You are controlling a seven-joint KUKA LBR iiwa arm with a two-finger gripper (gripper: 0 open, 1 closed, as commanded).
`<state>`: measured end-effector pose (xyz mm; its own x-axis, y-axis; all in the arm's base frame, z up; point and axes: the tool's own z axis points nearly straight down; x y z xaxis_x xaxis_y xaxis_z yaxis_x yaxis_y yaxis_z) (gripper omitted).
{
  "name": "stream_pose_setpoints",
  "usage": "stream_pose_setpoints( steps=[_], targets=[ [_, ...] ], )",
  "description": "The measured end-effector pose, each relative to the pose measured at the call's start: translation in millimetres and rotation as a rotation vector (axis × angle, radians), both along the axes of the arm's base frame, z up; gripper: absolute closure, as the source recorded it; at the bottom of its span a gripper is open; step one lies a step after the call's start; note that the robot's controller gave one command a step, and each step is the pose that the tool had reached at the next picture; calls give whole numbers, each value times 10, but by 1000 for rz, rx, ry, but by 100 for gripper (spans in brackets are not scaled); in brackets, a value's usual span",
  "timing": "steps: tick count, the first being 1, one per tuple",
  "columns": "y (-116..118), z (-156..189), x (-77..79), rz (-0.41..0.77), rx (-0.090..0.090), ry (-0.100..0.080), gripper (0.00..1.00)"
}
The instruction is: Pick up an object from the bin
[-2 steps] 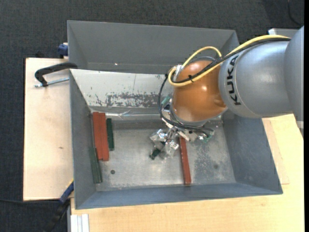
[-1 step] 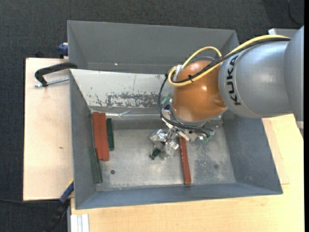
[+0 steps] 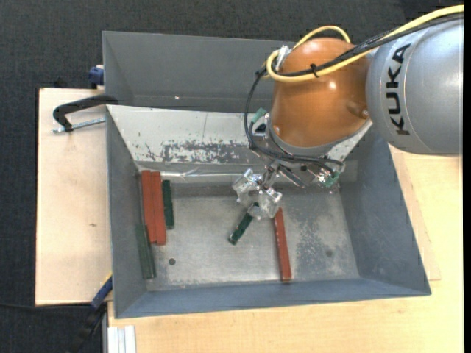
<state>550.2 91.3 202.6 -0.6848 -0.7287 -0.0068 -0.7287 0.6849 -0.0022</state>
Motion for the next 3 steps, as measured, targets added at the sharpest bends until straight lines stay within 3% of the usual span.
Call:
stream_pose_setpoints(
  steps=[1, 2, 3],
  targets=[
    [1, -1, -2, 0, 0, 1, 0],
    [-7, -283, 45, 87, -2, -2, 0],
    [-44, -1246, 151, 347, -3, 3, 100]
  ],
)
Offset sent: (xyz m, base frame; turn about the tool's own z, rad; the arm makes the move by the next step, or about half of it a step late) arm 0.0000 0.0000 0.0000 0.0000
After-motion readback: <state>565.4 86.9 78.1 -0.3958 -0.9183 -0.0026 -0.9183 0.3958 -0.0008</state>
